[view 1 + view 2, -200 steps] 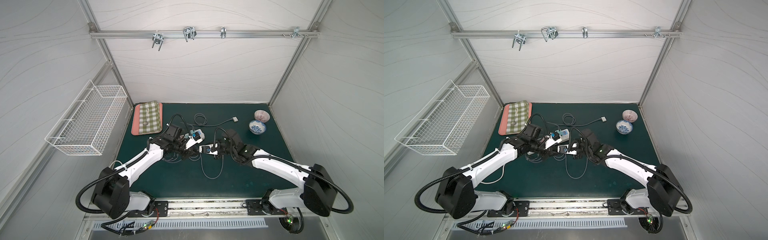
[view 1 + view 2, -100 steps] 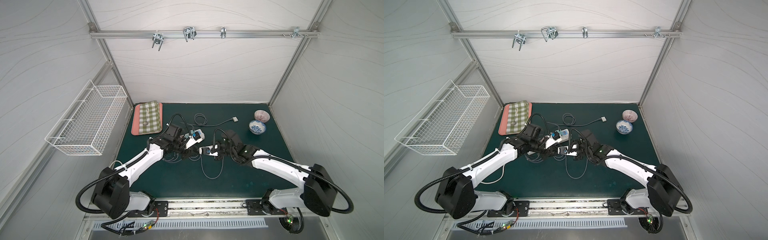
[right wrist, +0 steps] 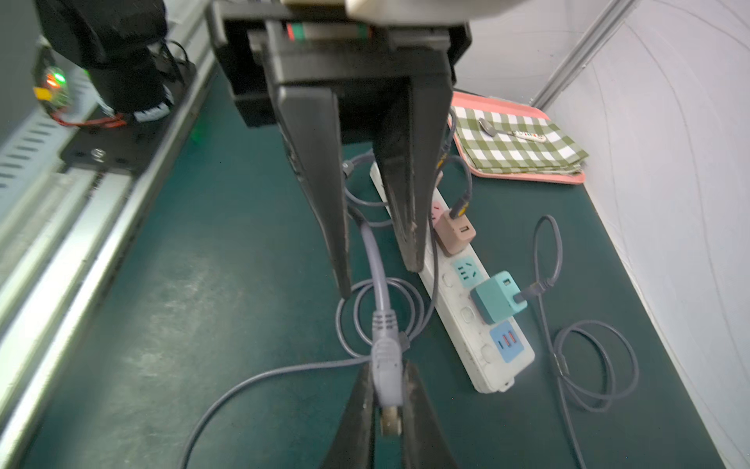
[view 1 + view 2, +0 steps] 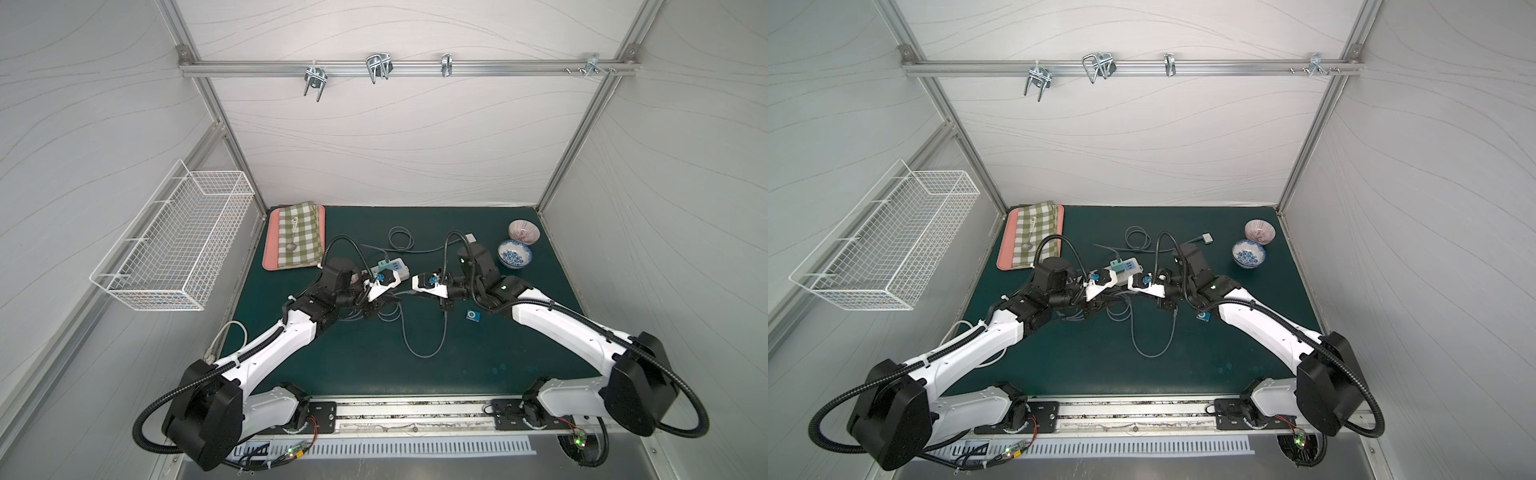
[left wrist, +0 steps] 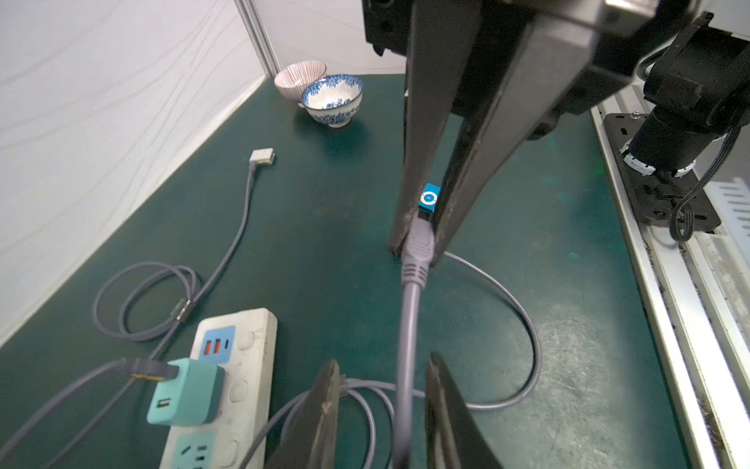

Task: Charge mp3
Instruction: Pick up the charging cable from the center of the board.

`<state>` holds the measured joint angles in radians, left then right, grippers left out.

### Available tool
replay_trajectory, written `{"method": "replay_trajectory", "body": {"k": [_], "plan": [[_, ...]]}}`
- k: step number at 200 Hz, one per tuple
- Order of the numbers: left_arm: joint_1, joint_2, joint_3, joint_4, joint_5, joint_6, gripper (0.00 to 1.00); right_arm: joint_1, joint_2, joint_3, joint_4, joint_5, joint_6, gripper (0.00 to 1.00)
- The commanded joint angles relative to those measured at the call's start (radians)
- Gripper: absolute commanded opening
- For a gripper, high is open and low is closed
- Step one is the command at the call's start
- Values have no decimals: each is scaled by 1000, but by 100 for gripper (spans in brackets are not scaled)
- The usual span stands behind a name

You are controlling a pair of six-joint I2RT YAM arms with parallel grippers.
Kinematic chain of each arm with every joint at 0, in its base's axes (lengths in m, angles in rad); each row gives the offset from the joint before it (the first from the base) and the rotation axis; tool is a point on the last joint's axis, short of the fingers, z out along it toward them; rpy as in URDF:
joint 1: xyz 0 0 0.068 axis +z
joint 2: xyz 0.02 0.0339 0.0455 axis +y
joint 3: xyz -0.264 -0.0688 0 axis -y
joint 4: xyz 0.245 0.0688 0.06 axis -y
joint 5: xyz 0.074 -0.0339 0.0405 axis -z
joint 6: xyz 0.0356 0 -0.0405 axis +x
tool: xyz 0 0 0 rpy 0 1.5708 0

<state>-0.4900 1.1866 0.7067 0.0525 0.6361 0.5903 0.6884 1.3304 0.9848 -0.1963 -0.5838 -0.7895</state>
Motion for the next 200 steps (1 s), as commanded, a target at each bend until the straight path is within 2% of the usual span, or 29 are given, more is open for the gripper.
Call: {"method": "replay_trajectory", "body": {"k": [1, 47, 113, 146, 156, 171, 200], "plan": [[-7, -1, 2, 119, 18, 55, 27, -7, 39, 79, -132, -154, -1, 1], [-9, 3, 17, 104, 37, 75, 21, -7, 60, 96, -148, -180, 2, 1], [-8, -15, 36, 99, 80, 78, 31, -6, 107, 129, -193, -196, -8, 2], [-10, -31, 36, 78, 97, 82, 33, -8, 121, 137, -204, -183, -8, 2], [-10, -36, 38, 72, 101, 82, 31, -6, 122, 135, -198, -169, -7, 2], [-9, -38, 45, 56, 111, 82, 22, -7, 116, 132, -192, -157, -7, 2], [-10, -29, 50, 54, 128, 72, 21, -6, 113, 130, -178, -149, -7, 2]]}}
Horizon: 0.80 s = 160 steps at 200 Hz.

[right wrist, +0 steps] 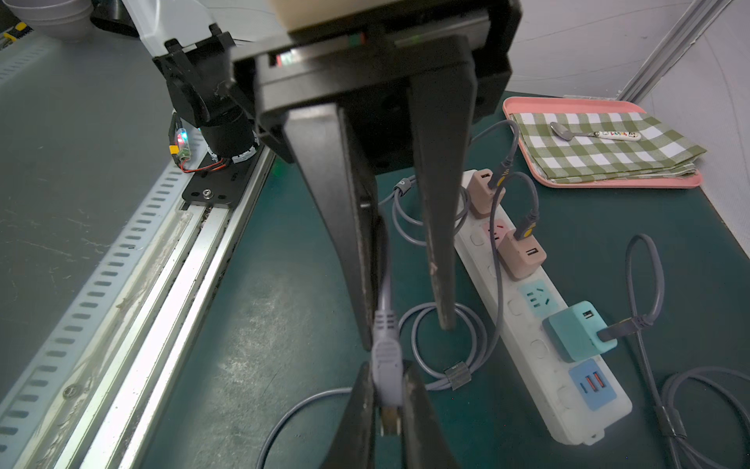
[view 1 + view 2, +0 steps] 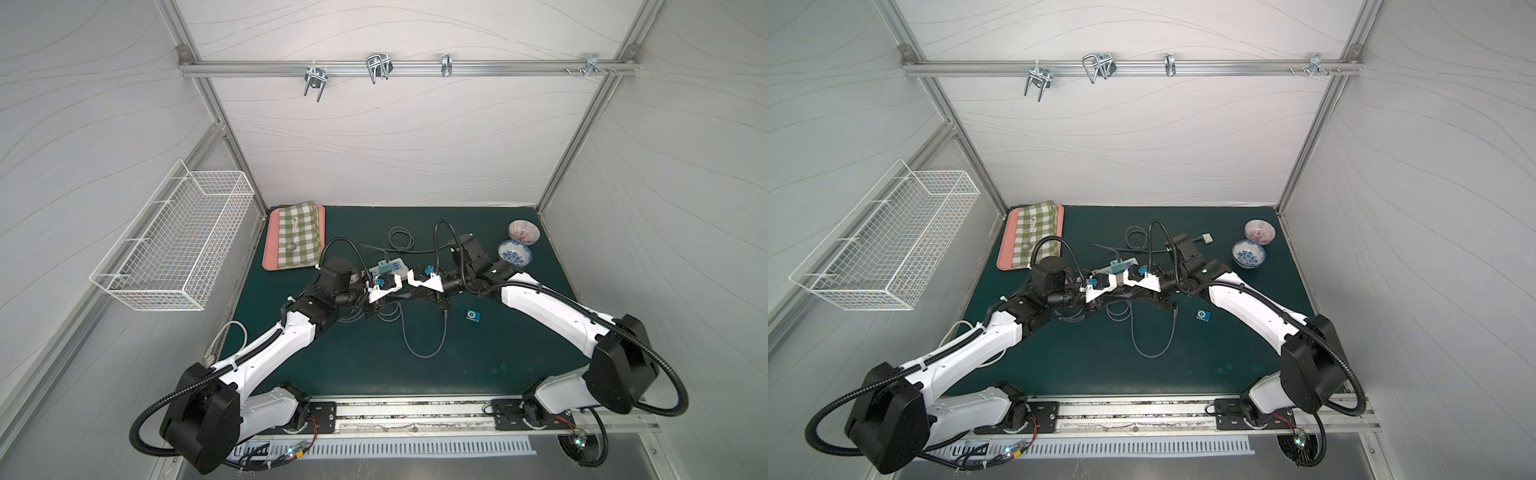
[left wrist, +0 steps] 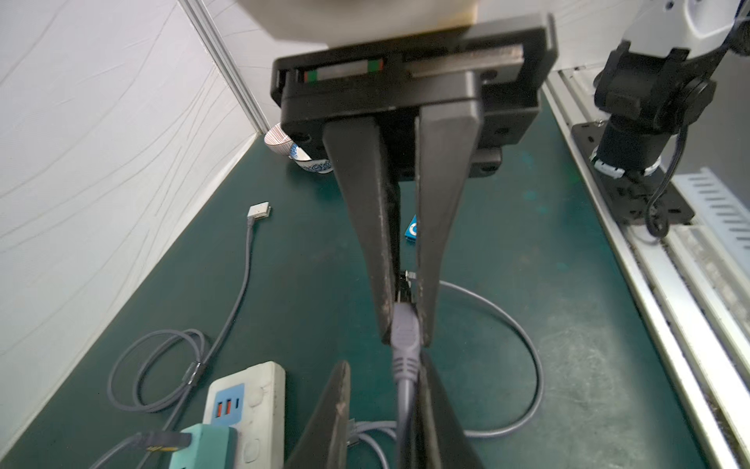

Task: Charge mp3
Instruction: Pick up the charging cable from the center of the board.

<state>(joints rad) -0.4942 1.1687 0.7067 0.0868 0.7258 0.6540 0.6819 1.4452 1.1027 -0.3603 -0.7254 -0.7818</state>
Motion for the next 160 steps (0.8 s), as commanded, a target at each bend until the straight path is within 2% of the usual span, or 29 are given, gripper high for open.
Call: {"method": "replay_trajectory", "body": {"k": [1, 88, 133, 160], "plan": [[-6, -11, 50, 20, 40, 9, 21, 0, -3, 12, -14, -9, -14, 2], [-9, 3, 64, 9, 64, 5, 8, 0, 4, 21, -4, -21, 12, 4], [-8, 11, 61, -9, 49, 9, 17, -1, -10, 10, 12, -16, 17, 5], [-9, 16, 71, -33, 47, 16, 8, -1, -11, 8, 14, -18, 19, 5]]}}
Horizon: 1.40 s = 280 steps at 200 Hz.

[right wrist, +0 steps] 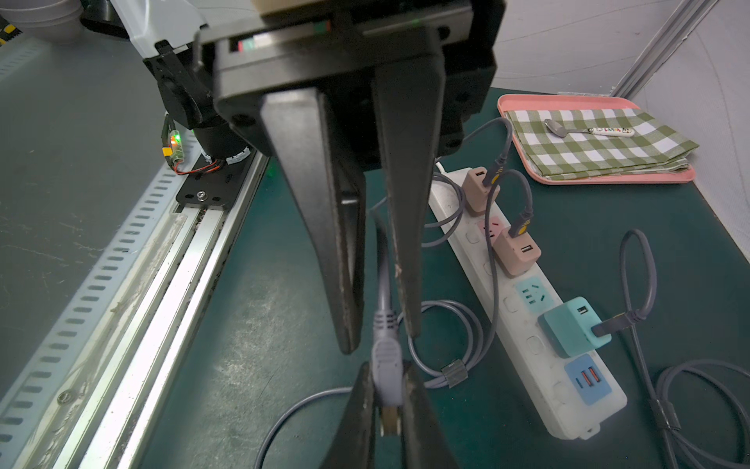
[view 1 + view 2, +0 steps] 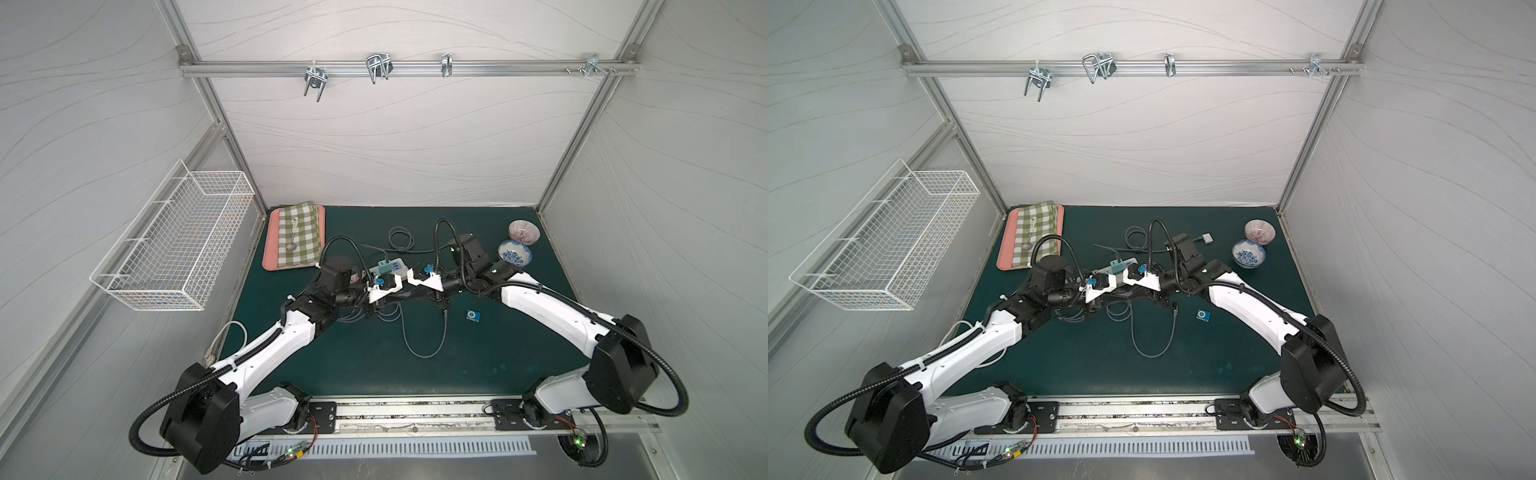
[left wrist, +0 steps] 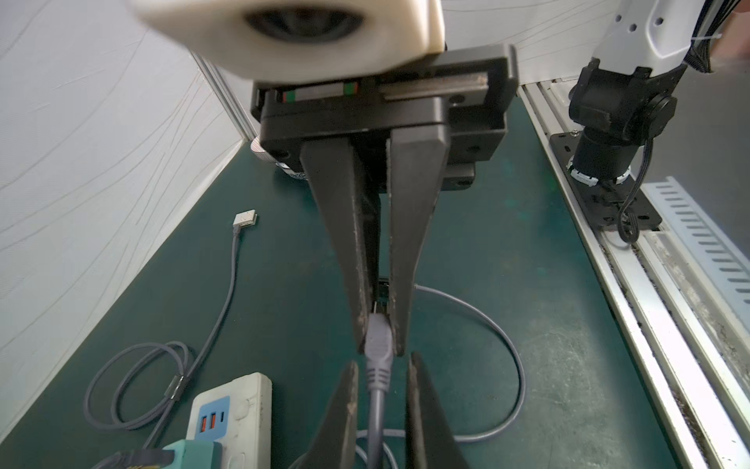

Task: Charge mp3
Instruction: Pick up the charging cable from the center of the board, then pick up the MP3 player from the center of the board.

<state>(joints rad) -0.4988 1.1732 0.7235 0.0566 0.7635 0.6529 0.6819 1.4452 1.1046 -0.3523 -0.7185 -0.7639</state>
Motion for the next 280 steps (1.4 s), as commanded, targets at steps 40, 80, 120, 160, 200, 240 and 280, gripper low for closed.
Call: {"method": "replay_trajectory", "body": {"k": [40, 80, 120, 160, 200, 240, 280], "plan": [[-4, 11, 62, 4, 10, 21, 0, 0, -10, 7, 3, -35, 5, 7], [-4, 3, 71, 8, 2, 14, 0, -3, -27, -43, 91, 82, 127, 52], [2, -1, 90, -30, -64, 40, 0, -70, -129, -151, 136, 234, 376, 61], [39, 16, 105, -17, -67, 26, 0, -155, -272, -233, 3, 583, 792, 72], [98, 34, 143, -28, -64, 28, 0, -188, -363, -226, -299, 640, 1095, 69], [120, 32, 156, -31, -58, 17, 0, -205, -338, -264, -470, 665, 1302, 67], [120, 22, 156, -55, -64, 20, 0, -206, -287, -344, -453, 590, 1418, 67]]}}
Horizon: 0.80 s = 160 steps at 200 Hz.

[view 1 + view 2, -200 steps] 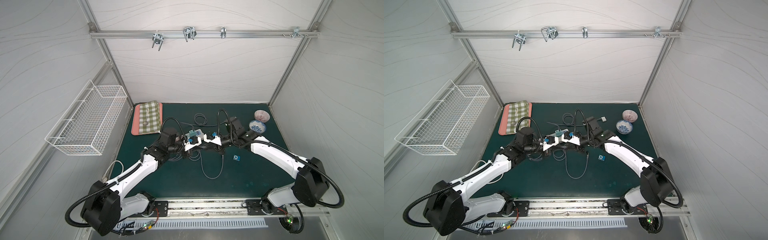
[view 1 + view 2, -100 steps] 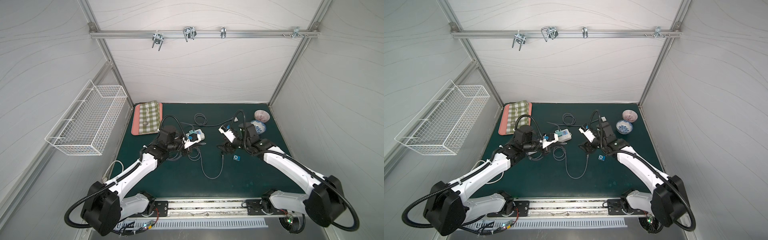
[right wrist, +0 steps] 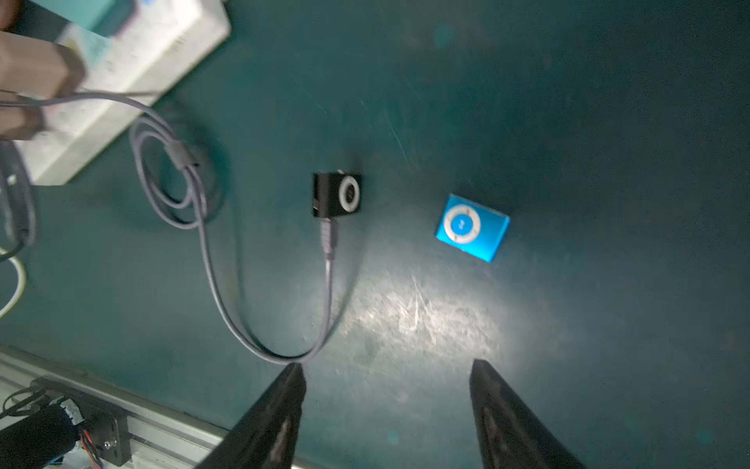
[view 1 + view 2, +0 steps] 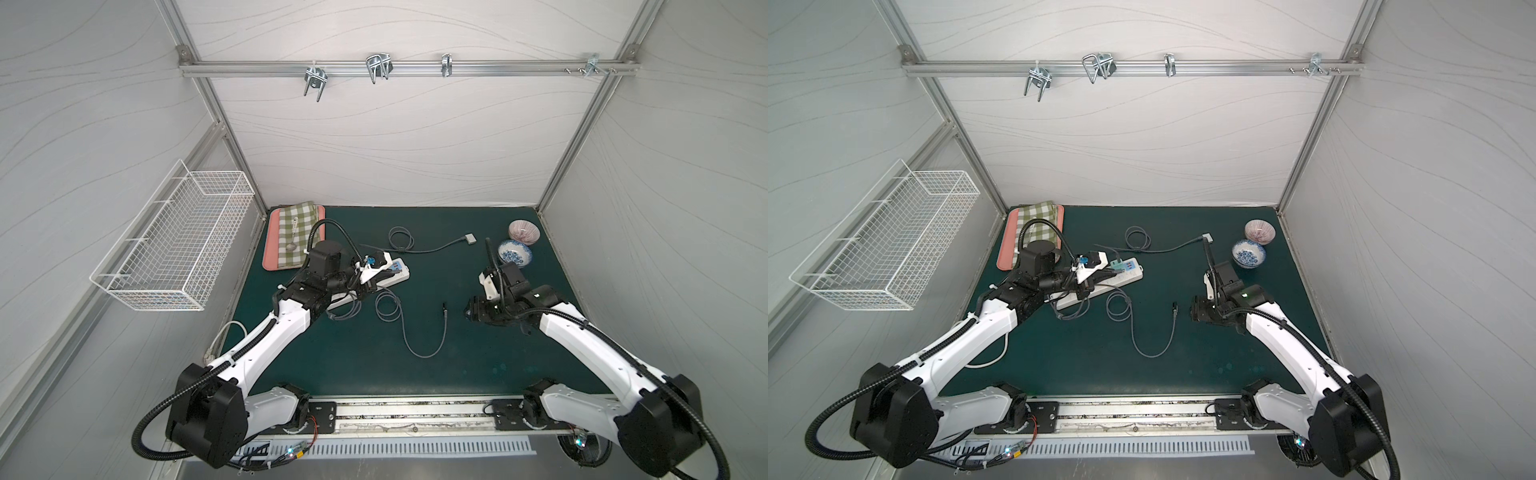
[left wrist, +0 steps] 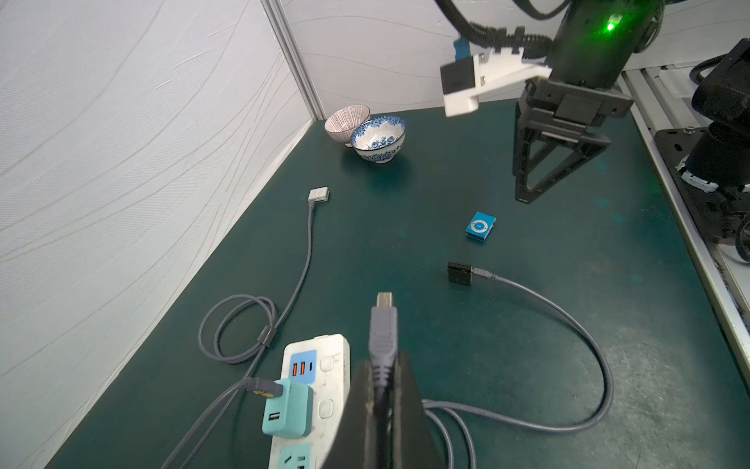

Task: Charge mp3
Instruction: Pick up the MP3 player from the center of the board.

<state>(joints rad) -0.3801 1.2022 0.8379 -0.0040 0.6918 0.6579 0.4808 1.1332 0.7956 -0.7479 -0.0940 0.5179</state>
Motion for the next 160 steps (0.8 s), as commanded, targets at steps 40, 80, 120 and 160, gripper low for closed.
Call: {"method": "replay_trajectory", "body": {"k": [40, 80, 120, 160], "plan": [[2, -24, 26, -10, 2, 21, 0, -11, 119, -41, 24, -54, 157, 69], [3, -44, 8, -24, -11, 28, 0, -48, 229, -37, 146, -73, 167, 70], [10, -58, 5, -48, -28, 44, 0, -85, 331, 5, 186, -64, 146, 70], [27, -62, -2, -51, -35, 50, 0, -110, 412, 48, 246, -73, 117, 70]]}}
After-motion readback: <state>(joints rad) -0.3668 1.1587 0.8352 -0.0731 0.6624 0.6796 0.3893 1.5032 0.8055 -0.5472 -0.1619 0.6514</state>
